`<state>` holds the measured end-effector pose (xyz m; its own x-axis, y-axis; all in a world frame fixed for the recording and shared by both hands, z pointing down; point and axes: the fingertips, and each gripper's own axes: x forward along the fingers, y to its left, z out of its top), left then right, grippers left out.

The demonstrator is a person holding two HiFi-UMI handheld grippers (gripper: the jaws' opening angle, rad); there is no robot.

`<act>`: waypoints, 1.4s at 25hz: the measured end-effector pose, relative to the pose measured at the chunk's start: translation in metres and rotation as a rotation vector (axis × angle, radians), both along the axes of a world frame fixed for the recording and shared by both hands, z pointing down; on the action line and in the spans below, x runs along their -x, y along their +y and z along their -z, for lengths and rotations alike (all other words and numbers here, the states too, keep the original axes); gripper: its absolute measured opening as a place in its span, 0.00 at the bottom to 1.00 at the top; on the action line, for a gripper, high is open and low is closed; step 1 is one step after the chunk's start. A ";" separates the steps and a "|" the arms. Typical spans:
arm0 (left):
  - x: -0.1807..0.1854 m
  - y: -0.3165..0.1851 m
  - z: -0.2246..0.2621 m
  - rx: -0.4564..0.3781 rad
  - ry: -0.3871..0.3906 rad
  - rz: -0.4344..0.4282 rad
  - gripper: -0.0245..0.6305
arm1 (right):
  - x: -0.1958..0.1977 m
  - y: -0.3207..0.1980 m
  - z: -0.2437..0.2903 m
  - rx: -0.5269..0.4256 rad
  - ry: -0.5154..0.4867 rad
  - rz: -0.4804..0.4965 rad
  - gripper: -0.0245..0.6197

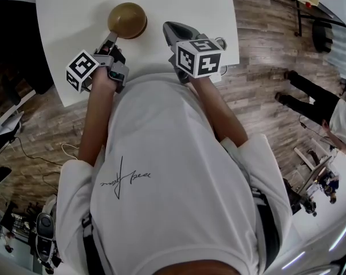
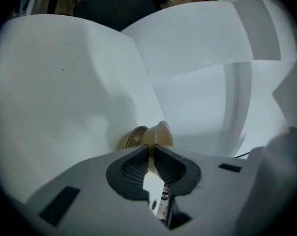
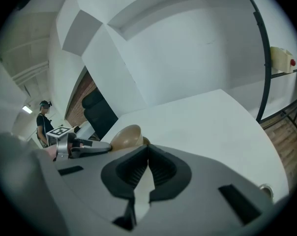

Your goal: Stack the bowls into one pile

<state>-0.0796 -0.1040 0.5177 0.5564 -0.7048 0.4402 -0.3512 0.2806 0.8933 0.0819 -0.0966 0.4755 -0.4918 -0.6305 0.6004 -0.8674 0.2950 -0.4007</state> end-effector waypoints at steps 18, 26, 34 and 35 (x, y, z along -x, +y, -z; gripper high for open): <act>-0.004 0.004 -0.022 0.052 0.026 0.002 0.10 | 0.000 -0.004 0.009 -0.015 0.048 0.150 0.06; -0.004 0.005 -0.028 0.066 0.034 0.004 0.10 | 0.004 -0.006 0.009 -0.006 0.036 0.160 0.06; -0.006 0.005 -0.032 0.071 0.033 -0.013 0.10 | 0.005 -0.007 0.007 0.002 0.032 0.151 0.06; -0.006 0.005 -0.032 0.070 0.030 -0.017 0.10 | 0.006 -0.007 0.007 0.002 0.031 0.150 0.06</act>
